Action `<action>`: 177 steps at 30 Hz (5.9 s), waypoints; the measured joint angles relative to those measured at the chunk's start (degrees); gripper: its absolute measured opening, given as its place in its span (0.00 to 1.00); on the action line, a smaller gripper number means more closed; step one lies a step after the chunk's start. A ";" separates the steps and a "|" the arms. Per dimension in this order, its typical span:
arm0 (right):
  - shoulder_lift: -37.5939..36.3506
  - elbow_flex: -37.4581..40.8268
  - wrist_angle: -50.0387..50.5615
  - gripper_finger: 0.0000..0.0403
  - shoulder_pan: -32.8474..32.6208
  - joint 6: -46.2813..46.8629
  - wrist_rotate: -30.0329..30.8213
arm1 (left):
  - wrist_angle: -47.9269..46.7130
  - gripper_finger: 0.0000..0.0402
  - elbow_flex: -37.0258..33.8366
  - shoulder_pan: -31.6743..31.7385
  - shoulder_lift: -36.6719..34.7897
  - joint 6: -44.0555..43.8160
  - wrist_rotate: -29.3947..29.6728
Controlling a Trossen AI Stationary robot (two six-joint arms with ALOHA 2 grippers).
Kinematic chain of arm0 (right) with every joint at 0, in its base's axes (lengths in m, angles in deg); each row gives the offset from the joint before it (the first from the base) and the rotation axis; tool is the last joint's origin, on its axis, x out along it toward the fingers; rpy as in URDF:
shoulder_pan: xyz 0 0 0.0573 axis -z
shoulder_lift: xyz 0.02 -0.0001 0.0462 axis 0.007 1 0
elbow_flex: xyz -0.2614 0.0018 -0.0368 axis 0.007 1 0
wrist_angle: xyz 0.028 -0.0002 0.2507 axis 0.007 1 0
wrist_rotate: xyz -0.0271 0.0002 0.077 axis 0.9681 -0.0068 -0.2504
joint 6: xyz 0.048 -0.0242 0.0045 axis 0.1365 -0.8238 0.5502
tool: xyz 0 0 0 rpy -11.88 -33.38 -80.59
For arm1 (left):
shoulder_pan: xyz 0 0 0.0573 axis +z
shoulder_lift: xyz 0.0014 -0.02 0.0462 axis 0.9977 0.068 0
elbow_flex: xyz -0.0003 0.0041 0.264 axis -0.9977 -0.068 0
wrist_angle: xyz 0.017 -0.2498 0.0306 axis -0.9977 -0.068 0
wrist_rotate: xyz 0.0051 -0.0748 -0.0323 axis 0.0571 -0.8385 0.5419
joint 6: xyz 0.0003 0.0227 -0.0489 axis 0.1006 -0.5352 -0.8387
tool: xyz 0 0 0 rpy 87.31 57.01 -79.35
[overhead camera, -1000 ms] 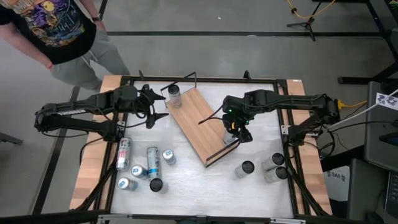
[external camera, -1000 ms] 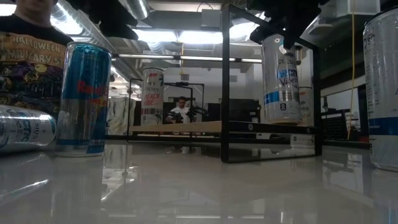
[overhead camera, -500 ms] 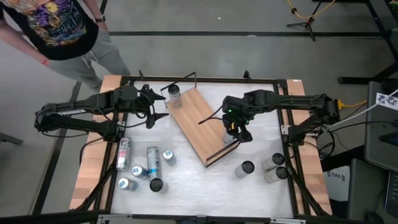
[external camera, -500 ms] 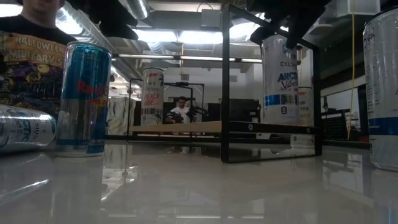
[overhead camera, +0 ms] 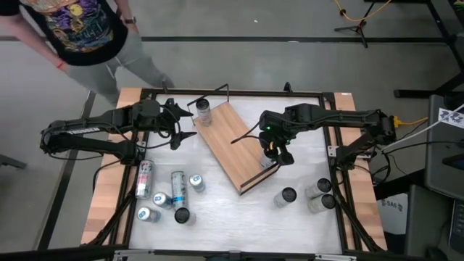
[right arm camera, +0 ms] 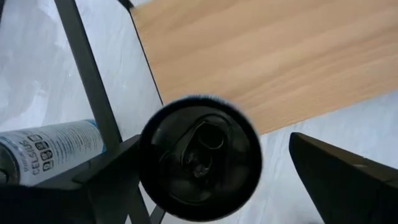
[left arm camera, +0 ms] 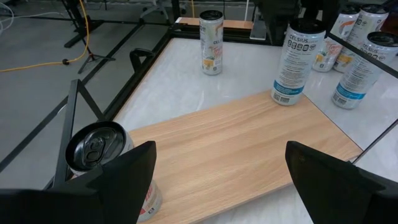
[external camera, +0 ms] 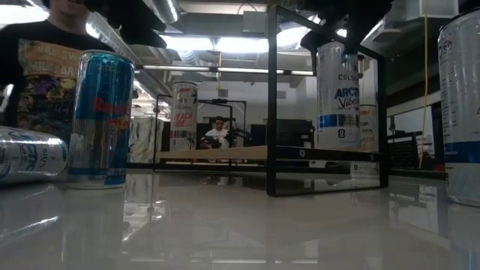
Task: Place canned beverage on shelf
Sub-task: Put the top white and blue soda can on the shelf, then put the top white-orange soda can on the shelf
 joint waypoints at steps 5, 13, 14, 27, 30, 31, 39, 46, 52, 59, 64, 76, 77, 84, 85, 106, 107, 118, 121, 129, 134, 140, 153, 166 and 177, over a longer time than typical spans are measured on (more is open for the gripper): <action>-0.04 -3.90 1.66 0.96 0.00 0.01 -0.02 | 0.00 0.87 0.00 0.00 0.02 0.00 -0.01; -0.08 -11.13 9.88 0.96 0.11 0.00 0.61 | 0.00 0.87 0.00 0.00 0.01 0.00 -0.01; -0.09 -11.93 11.08 0.96 0.11 0.00 1.58 | 0.00 0.87 0.00 0.00 0.01 0.00 -0.01; -1.71 -14.91 20.16 0.96 6.30 0.01 11.43 | 0.00 0.87 0.00 -0.02 0.00 0.00 -0.02; -3.26 -14.78 21.28 0.96 10.88 -0.09 9.17 | 0.00 0.87 -0.02 -0.01 0.01 0.00 -0.01; -4.01 -14.43 20.95 0.96 12.73 -0.43 8.25 | 0.00 0.87 -0.02 -0.01 0.00 0.00 -0.01; -9.49 -7.41 17.70 0.96 25.85 -1.83 5.97 | 0.00 0.87 -0.02 -0.02 0.00 0.00 -0.02; -10.75 0.78 11.03 0.96 32.11 -1.92 5.95 | 0.00 0.87 -0.02 0.00 0.00 0.00 -0.02; -10.75 8.20 7.27 0.96 33.29 -1.94 5.95 | 0.00 0.87 -0.02 -0.02 0.00 0.00 -0.02; -11.03 15.30 2.33 0.96 33.14 -2.27 7.66 | 0.00 0.87 -0.02 -0.02 0.01 0.01 -0.02; -10.97 17.55 -2.84 0.96 33.14 -2.38 12.47 | 0.00 0.87 -0.02 -0.02 0.00 0.01 -0.02; -10.60 17.99 -4.32 0.96 33.16 -2.14 11.18 | -0.02 0.87 -0.02 -0.01 0.02 0.00 -0.02; -10.64 17.99 -4.33 0.96 33.16 -2.15 10.69 | -0.04 0.87 -0.02 0.00 0.02 0.00 0.00; -10.67 17.96 -4.40 0.96 33.11 -2.16 10.47 | -0.04 0.87 -0.02 -0.01 0.02 0.00 -0.01; -10.67 17.96 -4.40 0.96 33.11 -2.16 10.49 | -0.04 0.87 -0.02 0.00 0.02 0.02 -0.02; -10.67 17.87 -3.82 0.96 33.11 -0.64 10.58 | -0.04 0.87 -0.02 -0.02 0.02 0.02 -0.02; -10.67 17.86 -3.45 0.96 33.11 0.15 10.60 | -0.04 0.87 -0.02 0.00 0.02 0.00 -0.01; -10.78 22.10 -3.73 0.96 33.11 24.17 10.68 | -0.02 0.87 -0.02 0.00 0.02 0.00 -0.01; -10.77 26.72 -3.57 0.96 33.11 27.47 9.35 | -0.02 0.87 -0.02 -0.02 0.02 0.00 0.00; -10.75 33.38 -11.76 0.96 33.11 38.03 7.24 | -0.04 0.87 -0.02 0.00 0.02 0.02 0.00; -10.75 34.25 -18.39 0.96 33.11 42.05 7.54 | -0.02 0.87 -0.02 0.00 0.02 0.00 -0.02; -10.74 34.36 -21.50 0.96 33.11 43.48 10.36 | -0.02 0.87 -0.02 0.00 0.01 0.01 -0.02; -10.73 38.52 -23.46 0.96 33.05 50.26 9.50 | -0.02 0.87 -0.02 0.00 0.00 0.00 -0.02; -10.75 47.50 -34.35 0.96 33.05 56.43 8.62 | -0.02 0.87 -0.02 0.00 0.02 0.39 0.00; -10.78 49.81 -34.69 0.89 33.05 56.44 8.72 | -0.04 0.87 -0.02 0.00 0.02 0.39 0.00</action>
